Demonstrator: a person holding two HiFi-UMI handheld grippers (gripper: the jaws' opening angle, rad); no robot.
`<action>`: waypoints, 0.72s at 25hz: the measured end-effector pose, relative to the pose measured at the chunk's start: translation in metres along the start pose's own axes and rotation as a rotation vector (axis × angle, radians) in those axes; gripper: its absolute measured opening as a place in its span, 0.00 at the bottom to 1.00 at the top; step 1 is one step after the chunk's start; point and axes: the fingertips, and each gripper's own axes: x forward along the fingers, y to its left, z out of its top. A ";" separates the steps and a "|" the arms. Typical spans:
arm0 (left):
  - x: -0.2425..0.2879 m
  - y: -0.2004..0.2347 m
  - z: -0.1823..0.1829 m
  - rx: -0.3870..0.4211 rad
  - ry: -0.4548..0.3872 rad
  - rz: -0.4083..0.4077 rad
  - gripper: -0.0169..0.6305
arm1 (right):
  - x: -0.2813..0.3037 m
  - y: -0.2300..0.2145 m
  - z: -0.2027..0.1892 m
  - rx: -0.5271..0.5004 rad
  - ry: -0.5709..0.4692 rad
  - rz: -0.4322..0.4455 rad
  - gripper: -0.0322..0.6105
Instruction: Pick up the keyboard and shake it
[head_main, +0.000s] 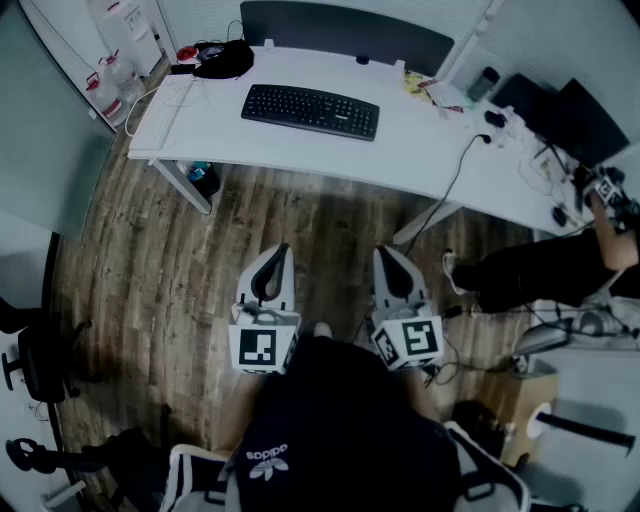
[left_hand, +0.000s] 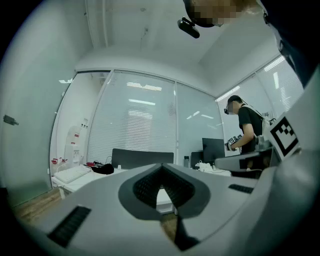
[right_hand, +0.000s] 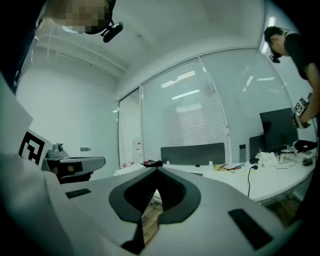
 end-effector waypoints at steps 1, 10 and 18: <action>0.000 0.001 0.000 0.005 0.003 0.003 0.03 | 0.001 0.000 0.000 0.000 0.001 0.002 0.05; -0.001 0.008 0.003 0.015 -0.001 0.026 0.03 | 0.000 0.003 -0.001 -0.006 0.005 0.023 0.05; -0.004 -0.005 0.004 0.017 -0.005 0.038 0.03 | -0.006 0.000 0.003 -0.012 -0.011 0.058 0.05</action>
